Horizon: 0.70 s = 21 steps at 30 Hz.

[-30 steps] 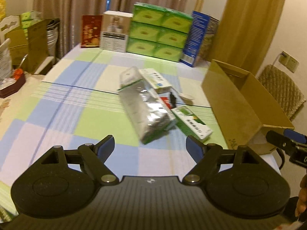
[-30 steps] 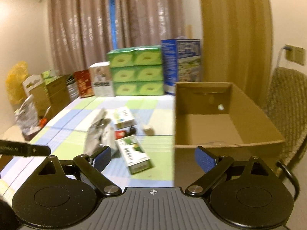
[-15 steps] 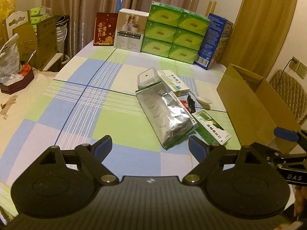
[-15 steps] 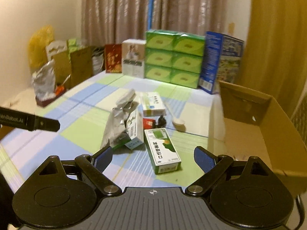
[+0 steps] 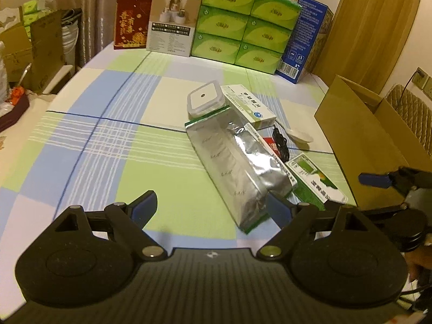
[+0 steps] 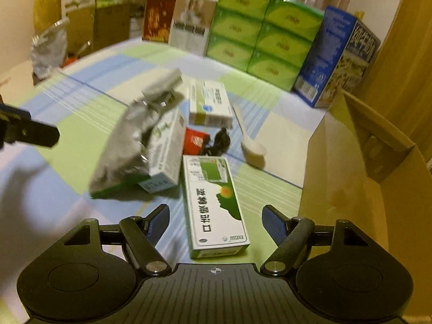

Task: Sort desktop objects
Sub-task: 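Bring both tools back over the remaining items on the table, then grasp the silver foil bag with left tool while right tool grasps the green spray box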

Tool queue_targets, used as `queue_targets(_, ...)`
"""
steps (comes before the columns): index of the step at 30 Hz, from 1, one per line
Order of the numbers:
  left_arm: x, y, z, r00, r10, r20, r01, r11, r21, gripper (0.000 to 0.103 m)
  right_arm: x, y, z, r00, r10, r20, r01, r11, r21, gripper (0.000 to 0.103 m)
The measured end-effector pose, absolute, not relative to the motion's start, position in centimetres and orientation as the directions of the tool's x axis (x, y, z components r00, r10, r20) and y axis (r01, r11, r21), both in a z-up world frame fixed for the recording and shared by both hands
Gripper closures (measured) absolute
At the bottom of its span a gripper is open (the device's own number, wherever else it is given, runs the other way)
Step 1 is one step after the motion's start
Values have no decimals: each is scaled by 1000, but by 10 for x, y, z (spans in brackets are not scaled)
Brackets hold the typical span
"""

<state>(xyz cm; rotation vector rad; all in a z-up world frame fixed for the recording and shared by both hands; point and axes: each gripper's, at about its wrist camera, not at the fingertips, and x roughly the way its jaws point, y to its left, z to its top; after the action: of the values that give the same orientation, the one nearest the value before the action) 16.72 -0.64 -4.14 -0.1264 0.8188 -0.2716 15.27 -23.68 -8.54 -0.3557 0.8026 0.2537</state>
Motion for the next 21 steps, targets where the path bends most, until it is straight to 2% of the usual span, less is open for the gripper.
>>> queue_targets(4,191,-8,-49,626,-355,-695,193,933,-303,16,168,-236,-99,649,59,-759,-352,907,-231,30)
queue_targets(6,202,-14,-53,619,-366,-695,207,929,-306,16,175,-236,-105,639,57,-767,-354,907,-228,31)
queue_targets(12,234,-28,-69,576,-403,-711,227,915,-334,16,187,-238,-113,606,65,-793,-350,917,-193,44)
queue_targets(18,260,-38,-87,507,-450,-735,197,891,-410,16,183,-237,-113,615,66,-786,-338,922,-187,46)
queue_targets(21,267,-46,-91,480,-438,-760,214,899,-383,15,179,-238,-111,613,74,-787,-325,931,-166,48)
